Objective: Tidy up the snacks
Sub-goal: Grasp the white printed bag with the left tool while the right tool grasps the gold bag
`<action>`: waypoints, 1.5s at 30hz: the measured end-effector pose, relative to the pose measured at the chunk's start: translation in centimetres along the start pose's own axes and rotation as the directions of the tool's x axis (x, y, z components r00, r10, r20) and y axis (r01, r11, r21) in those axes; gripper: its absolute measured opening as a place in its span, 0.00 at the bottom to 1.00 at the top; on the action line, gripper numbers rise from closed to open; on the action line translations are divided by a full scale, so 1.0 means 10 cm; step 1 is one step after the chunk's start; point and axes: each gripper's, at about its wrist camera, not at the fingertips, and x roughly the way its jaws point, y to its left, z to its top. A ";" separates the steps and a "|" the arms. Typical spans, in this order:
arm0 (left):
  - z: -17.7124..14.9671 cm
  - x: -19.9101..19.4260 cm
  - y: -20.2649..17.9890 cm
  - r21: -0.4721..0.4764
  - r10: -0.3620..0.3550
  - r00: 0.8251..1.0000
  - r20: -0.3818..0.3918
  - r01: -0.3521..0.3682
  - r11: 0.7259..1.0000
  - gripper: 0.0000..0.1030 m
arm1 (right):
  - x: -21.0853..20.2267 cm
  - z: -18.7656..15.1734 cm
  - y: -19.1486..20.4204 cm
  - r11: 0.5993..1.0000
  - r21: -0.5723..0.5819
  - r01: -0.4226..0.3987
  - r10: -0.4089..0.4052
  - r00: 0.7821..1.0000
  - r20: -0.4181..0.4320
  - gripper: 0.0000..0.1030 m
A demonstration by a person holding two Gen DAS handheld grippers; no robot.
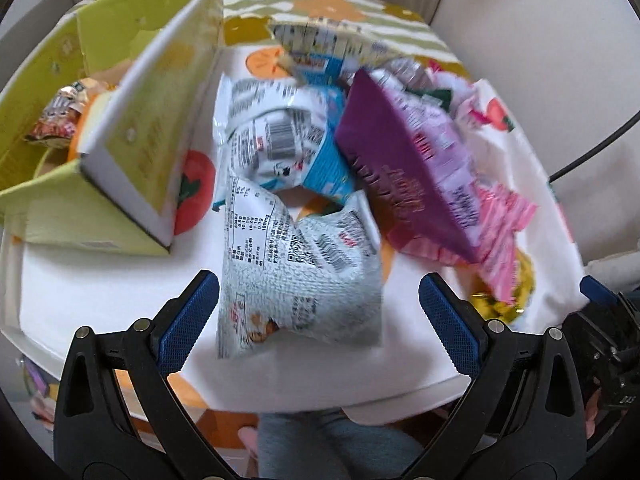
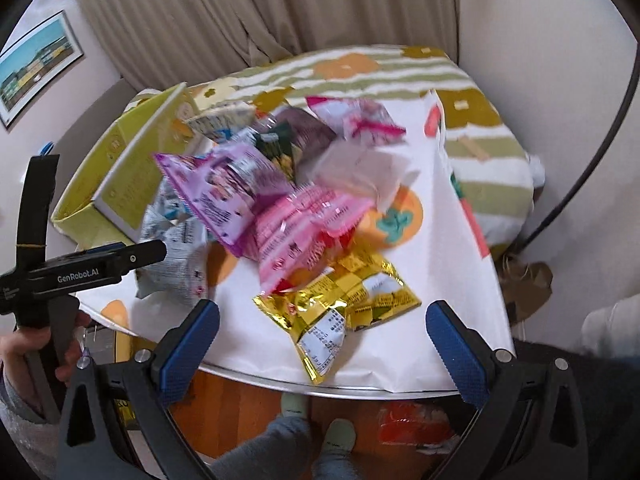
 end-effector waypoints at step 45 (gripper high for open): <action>0.40 0.78 0.27 0.089 -0.092 0.984 -0.150 0.106 0.990 0.82 | 0.82 -0.15 -0.05 0.995 -0.061 0.079 -0.091 0.973 -0.211 0.74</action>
